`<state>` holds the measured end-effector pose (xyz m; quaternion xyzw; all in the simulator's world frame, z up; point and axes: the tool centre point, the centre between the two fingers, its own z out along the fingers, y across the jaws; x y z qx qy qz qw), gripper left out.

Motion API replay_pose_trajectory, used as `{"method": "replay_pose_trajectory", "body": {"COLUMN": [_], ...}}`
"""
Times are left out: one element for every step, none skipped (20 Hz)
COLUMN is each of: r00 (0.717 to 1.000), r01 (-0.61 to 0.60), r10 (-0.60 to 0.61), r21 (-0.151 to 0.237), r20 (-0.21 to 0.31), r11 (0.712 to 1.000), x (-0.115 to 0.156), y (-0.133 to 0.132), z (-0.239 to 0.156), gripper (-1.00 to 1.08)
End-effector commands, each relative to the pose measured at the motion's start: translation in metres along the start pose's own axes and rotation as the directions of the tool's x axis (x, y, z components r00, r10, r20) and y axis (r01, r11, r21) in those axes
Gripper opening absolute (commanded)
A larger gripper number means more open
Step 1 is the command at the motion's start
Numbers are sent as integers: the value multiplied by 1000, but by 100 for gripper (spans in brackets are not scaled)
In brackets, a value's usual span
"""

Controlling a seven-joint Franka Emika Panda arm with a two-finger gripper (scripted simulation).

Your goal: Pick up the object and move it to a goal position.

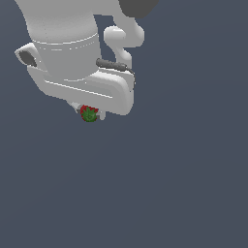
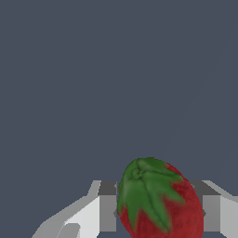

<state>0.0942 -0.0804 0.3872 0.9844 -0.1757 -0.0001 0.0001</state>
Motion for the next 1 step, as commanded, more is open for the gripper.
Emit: {"method": "replay_pose_trajectory", "body": {"r00": [1000], "r01": [0], "r10": [0], "r21": [0], "r20": [0], "r11": [1000], "x": [0], "y": [0], "z": [-1], "gripper": [-100]}}
